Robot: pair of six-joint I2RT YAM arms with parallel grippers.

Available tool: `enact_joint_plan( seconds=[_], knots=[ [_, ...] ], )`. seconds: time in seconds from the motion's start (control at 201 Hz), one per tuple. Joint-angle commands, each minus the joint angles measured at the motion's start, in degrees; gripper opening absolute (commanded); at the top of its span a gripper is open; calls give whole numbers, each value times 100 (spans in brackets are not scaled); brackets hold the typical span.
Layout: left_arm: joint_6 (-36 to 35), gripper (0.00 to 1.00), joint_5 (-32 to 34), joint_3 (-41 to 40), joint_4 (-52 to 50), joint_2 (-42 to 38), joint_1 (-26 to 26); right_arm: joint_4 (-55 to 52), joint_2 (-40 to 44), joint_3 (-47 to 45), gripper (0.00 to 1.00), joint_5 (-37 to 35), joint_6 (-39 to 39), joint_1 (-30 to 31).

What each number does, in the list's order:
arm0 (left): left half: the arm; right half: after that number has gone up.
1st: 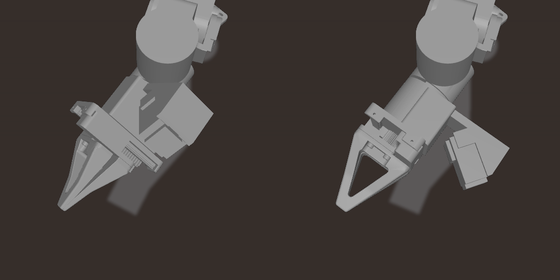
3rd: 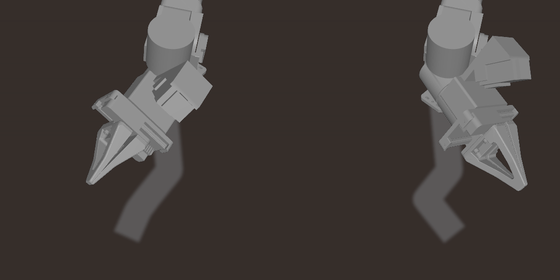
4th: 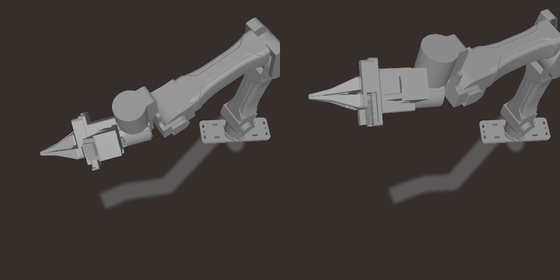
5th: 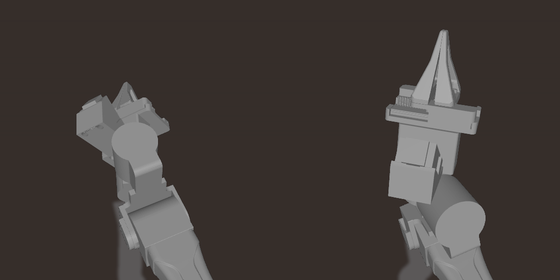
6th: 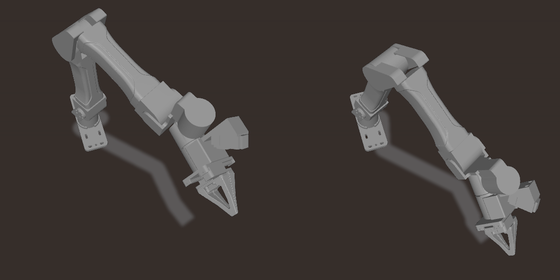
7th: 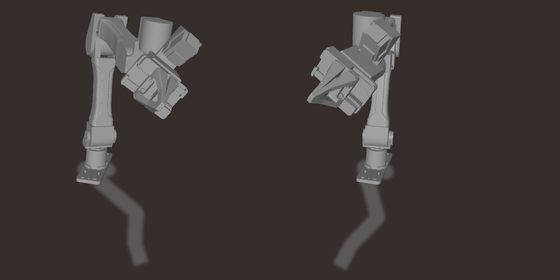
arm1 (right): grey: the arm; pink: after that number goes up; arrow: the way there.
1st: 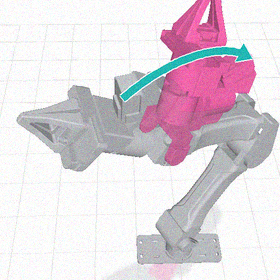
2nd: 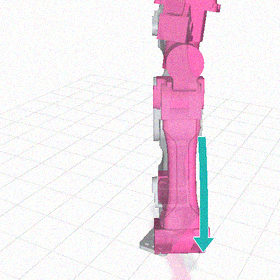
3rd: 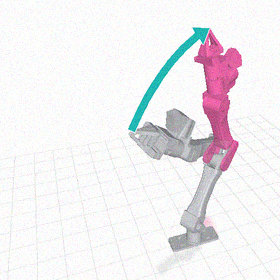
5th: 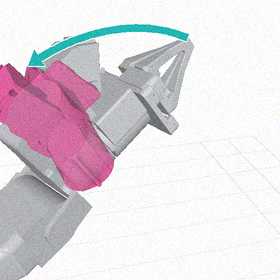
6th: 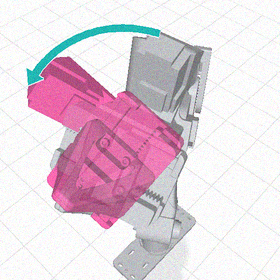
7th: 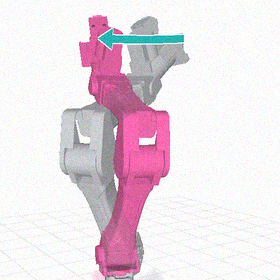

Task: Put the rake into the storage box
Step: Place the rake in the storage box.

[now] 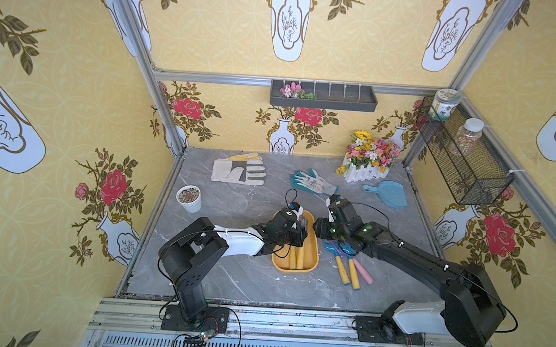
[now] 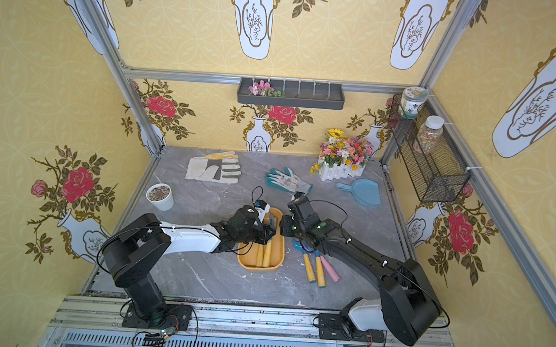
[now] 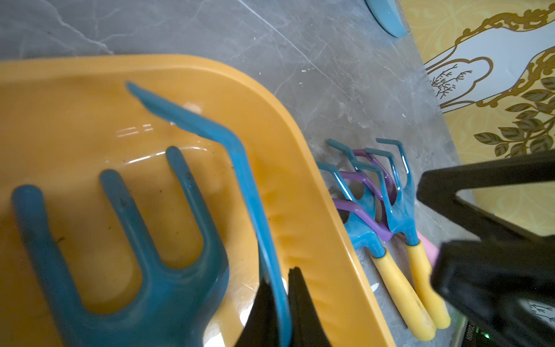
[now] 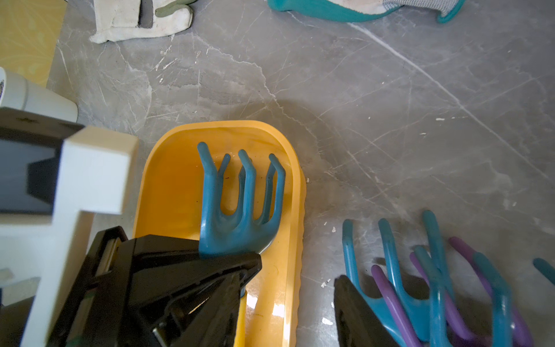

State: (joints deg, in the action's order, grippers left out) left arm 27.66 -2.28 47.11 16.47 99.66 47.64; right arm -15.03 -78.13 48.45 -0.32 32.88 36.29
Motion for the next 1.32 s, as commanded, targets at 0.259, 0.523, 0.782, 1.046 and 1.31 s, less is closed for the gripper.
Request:
enact_joint_plan(
  seconds=[0.259, 0.523, 0.782, 1.046, 1.31],
  knots=[
    [-76, 39, 30, -83, -39, -83, 0, 41, -39, -36, 55, -196, 184, 141],
    [-19, 38, 894, -54, -578, -490, 0, 9, -167, 52, 55, -250, 191, 168],
    [131, 38, 2201, -133, -1058, -1033, 8, -318, -114, 90, 56, -760, 253, 168],
    [-57, 33, 1517, 35, -711, -1134, 22, -536, -110, 38, 52, -1050, 370, 163],
    [-459, 0, 1116, 435, -654, -684, 281, -487, -239, 85, 36, -1004, 419, 167]
  ],
)
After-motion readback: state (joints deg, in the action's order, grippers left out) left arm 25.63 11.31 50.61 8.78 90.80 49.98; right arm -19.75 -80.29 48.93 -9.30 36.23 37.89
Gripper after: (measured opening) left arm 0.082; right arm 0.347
